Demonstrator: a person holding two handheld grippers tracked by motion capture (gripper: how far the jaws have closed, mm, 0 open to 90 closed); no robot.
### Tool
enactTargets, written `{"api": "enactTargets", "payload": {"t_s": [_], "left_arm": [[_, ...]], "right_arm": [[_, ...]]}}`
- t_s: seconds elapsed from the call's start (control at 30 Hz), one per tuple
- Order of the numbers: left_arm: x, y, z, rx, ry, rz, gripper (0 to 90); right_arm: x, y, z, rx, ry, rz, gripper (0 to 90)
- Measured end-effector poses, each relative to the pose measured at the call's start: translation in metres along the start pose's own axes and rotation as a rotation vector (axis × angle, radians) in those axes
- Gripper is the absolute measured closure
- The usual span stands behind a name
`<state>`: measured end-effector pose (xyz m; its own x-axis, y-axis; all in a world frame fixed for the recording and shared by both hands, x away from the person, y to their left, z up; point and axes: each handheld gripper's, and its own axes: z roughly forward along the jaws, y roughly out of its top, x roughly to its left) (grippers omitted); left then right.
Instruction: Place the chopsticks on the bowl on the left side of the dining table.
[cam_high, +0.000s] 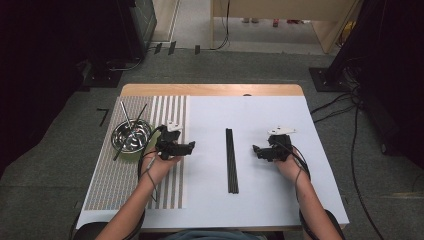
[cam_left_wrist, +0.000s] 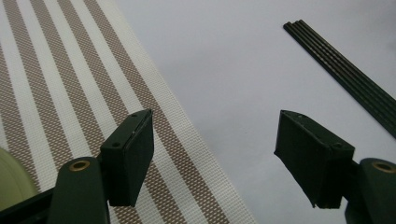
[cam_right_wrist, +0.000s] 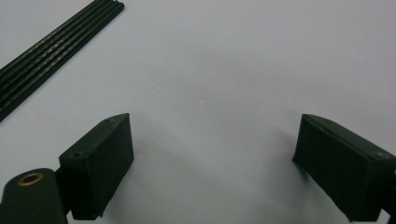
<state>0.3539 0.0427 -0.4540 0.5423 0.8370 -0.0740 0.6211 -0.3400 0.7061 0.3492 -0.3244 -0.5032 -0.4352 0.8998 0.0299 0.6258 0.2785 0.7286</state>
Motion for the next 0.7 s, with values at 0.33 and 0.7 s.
{"api": "enactTargets", "payload": {"t_s": [0.33, 0.7], "left_arm": [[-0.013, -0.001, 0.007, -0.004, -0.003, 0.028, 26.2], [-0.023, -0.001, 0.009, -0.009, -0.018, 0.036, 25.3]], "right_arm": [[0.000, 0.000, 0.000, 0.000, 0.000, -0.002, 11.2], [0.000, 0.000, 0.000, -0.001, 0.000, -0.002, 11.2]]}}
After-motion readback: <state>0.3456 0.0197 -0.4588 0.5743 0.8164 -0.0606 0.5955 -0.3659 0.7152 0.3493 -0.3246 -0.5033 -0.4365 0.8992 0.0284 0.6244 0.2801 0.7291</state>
